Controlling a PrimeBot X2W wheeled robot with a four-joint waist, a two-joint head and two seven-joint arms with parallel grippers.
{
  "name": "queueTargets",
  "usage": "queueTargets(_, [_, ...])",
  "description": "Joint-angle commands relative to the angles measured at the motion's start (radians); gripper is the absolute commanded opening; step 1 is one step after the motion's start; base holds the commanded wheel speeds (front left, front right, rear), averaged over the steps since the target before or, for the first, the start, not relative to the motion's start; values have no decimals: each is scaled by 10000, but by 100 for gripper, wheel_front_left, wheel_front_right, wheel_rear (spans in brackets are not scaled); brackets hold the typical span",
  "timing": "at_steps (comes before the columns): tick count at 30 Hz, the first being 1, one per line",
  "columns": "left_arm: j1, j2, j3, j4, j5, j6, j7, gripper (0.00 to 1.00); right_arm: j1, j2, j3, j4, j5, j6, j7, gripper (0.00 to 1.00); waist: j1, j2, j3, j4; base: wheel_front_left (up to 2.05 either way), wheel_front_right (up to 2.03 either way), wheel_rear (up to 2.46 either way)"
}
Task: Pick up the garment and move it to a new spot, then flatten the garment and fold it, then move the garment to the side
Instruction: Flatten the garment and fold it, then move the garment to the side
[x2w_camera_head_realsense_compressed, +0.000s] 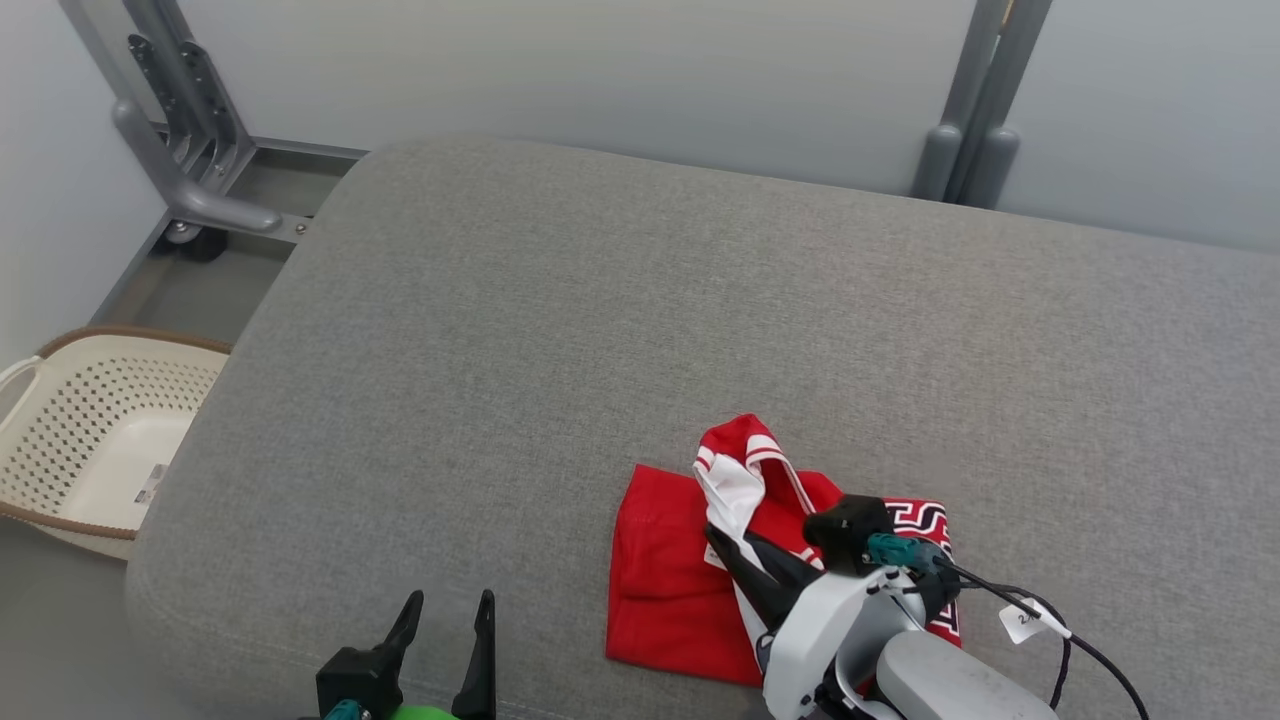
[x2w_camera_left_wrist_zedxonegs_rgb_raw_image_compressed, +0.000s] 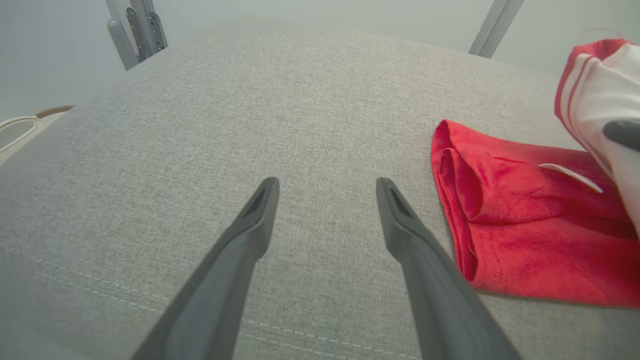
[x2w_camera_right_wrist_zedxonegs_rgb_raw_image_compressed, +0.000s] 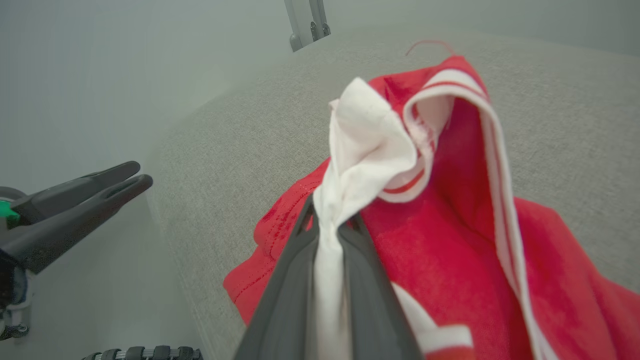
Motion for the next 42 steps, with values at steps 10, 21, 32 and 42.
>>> queueTargets(10, [78, 27, -95, -101, -230, 192, 4, 100, -899, 538, 339, 1249, 619, -3, -389, 100, 0, 0, 132, 432, 0, 0, 0])
queueTargets(21, [176, 28, 156, -185, -200, 207, 4, 100, -515, -423, -1375, -1136, 1514, -3, -716, 100, 0, 0, -34, -387, 0, 0, 0])
queueTargets(32, [227, 28, 225, -261, -69, 94, 4, 100, 1752, -1054, -3707, -1111, 933, -1, -719, 100, 0, 0, -162, -684, 0, 0, 0])
queueTargets(42, [24, 28, 264, -451, 73, 73, 4, 100, 2415, -650, -3318, -66, 1159, -1, -721, 100, 0, 0, 2, -488, 0, 0, 0])
